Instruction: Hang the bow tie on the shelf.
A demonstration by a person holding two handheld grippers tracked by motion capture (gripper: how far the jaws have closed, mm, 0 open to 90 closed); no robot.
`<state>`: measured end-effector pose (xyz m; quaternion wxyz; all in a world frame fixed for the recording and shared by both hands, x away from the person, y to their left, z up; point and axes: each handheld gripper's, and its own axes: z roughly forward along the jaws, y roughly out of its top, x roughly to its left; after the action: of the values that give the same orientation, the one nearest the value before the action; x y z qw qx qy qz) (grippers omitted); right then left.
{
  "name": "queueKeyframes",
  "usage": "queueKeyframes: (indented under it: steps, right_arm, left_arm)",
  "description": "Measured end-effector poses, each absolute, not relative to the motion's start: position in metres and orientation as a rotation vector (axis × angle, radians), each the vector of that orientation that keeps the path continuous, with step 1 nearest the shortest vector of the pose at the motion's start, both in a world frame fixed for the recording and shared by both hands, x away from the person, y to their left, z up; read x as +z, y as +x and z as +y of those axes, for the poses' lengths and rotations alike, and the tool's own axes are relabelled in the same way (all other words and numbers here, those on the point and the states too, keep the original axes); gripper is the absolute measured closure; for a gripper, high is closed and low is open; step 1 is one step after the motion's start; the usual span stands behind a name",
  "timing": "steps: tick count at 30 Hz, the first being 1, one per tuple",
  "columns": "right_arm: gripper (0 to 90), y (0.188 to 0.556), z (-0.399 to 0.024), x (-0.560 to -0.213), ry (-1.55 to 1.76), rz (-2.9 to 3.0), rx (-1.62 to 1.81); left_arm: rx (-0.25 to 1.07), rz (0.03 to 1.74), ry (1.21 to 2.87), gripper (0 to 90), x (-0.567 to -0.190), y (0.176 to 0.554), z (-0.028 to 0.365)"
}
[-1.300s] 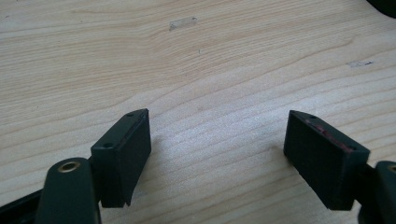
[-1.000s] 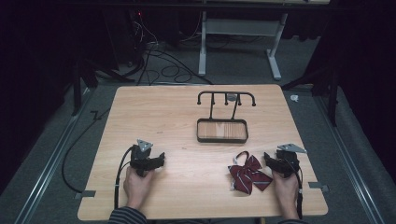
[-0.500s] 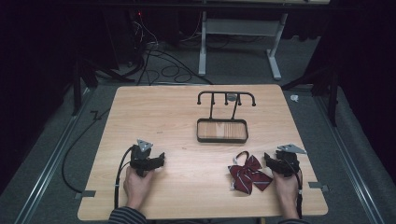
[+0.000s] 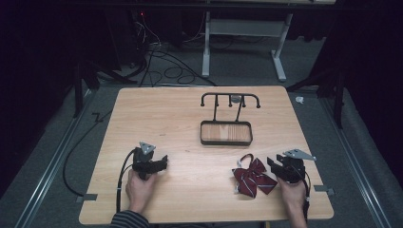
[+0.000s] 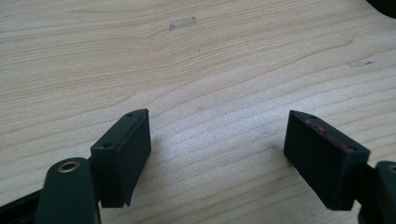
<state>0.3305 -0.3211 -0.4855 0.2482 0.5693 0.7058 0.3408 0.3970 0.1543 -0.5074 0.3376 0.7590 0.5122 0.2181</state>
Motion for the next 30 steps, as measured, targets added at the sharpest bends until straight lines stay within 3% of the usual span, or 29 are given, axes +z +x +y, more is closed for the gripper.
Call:
queueKeyframes:
  steps: [20, 30]
  right_arm:
    - [57.3, 0.342, -0.283, -0.474, 1.432, 2.040, 1.007]
    - [62.6, 0.358, -0.271, -0.474, 1.406, 2.087, 0.982]
  left_arm:
    - [0.568, 1.334, 1.978, 23.6, -0.507, 0.397, 0.154]
    - [0.567, 1.334, 1.978, 23.5, -0.507, 0.397, 0.154]
